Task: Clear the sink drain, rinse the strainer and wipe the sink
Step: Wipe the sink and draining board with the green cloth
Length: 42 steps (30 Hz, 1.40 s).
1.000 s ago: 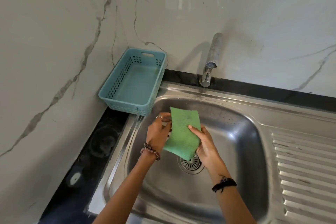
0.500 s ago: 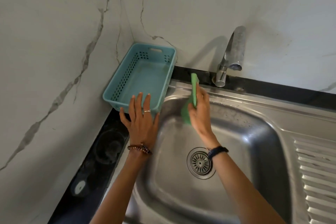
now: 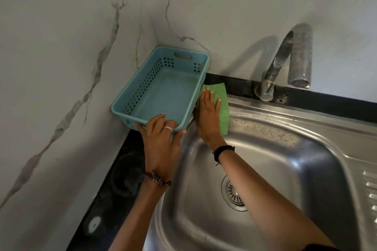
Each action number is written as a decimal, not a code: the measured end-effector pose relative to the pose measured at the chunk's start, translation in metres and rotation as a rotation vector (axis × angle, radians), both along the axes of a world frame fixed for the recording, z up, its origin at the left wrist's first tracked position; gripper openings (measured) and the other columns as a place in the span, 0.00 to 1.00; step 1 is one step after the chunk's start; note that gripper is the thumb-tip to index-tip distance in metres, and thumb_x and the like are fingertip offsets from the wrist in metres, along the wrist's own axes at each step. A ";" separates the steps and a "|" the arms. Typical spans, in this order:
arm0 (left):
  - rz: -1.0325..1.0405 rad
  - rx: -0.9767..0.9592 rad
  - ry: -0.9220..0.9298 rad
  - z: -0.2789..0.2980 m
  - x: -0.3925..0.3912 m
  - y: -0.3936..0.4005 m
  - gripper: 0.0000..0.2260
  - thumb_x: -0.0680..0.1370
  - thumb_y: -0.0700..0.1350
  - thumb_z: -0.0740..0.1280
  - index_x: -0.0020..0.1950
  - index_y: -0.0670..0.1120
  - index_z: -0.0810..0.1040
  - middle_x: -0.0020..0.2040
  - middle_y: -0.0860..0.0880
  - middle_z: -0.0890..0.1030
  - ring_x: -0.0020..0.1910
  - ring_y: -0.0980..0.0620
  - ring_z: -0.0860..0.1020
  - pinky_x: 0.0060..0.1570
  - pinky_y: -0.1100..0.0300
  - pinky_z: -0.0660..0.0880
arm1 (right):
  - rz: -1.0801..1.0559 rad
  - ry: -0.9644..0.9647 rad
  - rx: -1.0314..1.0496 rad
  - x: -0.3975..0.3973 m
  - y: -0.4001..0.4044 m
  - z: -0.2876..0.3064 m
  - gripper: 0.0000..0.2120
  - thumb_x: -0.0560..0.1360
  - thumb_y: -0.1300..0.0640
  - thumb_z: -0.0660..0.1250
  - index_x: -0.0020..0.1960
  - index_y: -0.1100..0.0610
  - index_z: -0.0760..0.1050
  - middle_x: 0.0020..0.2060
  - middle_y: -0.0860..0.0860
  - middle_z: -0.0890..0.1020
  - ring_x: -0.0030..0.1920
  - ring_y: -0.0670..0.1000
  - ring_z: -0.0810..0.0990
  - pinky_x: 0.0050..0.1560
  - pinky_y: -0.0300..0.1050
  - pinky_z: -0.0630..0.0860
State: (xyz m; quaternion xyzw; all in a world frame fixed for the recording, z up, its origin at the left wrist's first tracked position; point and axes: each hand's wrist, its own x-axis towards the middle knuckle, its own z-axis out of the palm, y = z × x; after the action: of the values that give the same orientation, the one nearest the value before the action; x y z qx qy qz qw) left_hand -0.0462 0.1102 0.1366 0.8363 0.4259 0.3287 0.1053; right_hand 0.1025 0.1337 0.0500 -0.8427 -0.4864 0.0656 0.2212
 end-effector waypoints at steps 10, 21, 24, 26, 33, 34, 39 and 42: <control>0.028 0.057 -0.212 -0.008 -0.005 -0.006 0.09 0.68 0.43 0.71 0.34 0.38 0.77 0.35 0.41 0.79 0.52 0.49 0.71 0.50 0.29 0.70 | 0.314 -0.020 0.013 -0.012 -0.017 -0.005 0.23 0.82 0.55 0.50 0.75 0.57 0.55 0.76 0.55 0.57 0.77 0.56 0.48 0.74 0.53 0.35; 0.040 0.097 -0.218 -0.012 0.004 0.004 0.08 0.67 0.41 0.72 0.35 0.38 0.77 0.36 0.41 0.79 0.51 0.49 0.72 0.52 0.46 0.73 | 0.582 -0.209 0.023 -0.002 -0.030 -0.011 0.24 0.77 0.63 0.60 0.73 0.57 0.63 0.72 0.55 0.67 0.74 0.57 0.61 0.74 0.55 0.46; 0.037 0.068 -0.180 -0.018 0.001 0.001 0.07 0.66 0.40 0.73 0.35 0.38 0.77 0.36 0.40 0.79 0.52 0.49 0.72 0.53 0.48 0.72 | 0.449 -0.245 -0.080 -0.002 -0.013 -0.008 0.26 0.79 0.62 0.55 0.76 0.56 0.54 0.75 0.54 0.60 0.76 0.55 0.54 0.75 0.57 0.40; 0.043 0.068 -0.167 -0.021 0.000 -0.003 0.07 0.65 0.39 0.73 0.34 0.37 0.77 0.36 0.40 0.79 0.51 0.49 0.72 0.52 0.45 0.74 | 0.366 -0.247 -0.109 -0.004 -0.003 -0.004 0.26 0.80 0.61 0.53 0.76 0.55 0.51 0.75 0.56 0.59 0.76 0.57 0.54 0.75 0.60 0.41; 0.059 0.029 -0.185 -0.023 0.007 -0.002 0.08 0.65 0.39 0.73 0.34 0.37 0.76 0.36 0.39 0.79 0.50 0.50 0.70 0.49 0.34 0.74 | 0.187 -0.187 -0.132 0.000 0.004 -0.001 0.26 0.80 0.64 0.49 0.76 0.60 0.47 0.76 0.60 0.53 0.76 0.58 0.48 0.73 0.61 0.37; 0.057 0.020 -0.181 -0.025 0.008 -0.001 0.08 0.66 0.39 0.73 0.34 0.37 0.76 0.36 0.39 0.79 0.50 0.50 0.70 0.48 0.31 0.73 | 0.163 -0.187 -0.120 0.003 0.001 0.000 0.26 0.80 0.65 0.49 0.76 0.61 0.46 0.76 0.60 0.52 0.76 0.58 0.47 0.73 0.61 0.38; 0.043 -0.031 -0.180 -0.033 0.009 0.000 0.07 0.66 0.40 0.71 0.35 0.38 0.76 0.38 0.39 0.79 0.51 0.50 0.69 0.48 0.29 0.72 | 0.068 -0.246 -0.163 0.030 -0.034 -0.002 0.29 0.76 0.71 0.43 0.76 0.62 0.39 0.77 0.58 0.44 0.76 0.57 0.43 0.74 0.59 0.38; 0.049 -0.061 -0.187 -0.036 0.009 0.000 0.07 0.67 0.41 0.71 0.35 0.38 0.76 0.39 0.39 0.79 0.52 0.50 0.68 0.49 0.28 0.70 | -0.039 -0.270 -0.145 0.043 -0.063 -0.005 0.35 0.74 0.76 0.49 0.76 0.62 0.38 0.76 0.58 0.44 0.76 0.57 0.43 0.75 0.58 0.39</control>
State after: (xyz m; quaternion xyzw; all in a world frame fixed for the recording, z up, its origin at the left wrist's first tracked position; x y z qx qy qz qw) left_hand -0.0377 0.1098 0.1005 0.7876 0.4445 0.3948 0.1619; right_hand 0.1457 0.0706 0.0448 -0.8669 -0.4894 -0.0177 0.0934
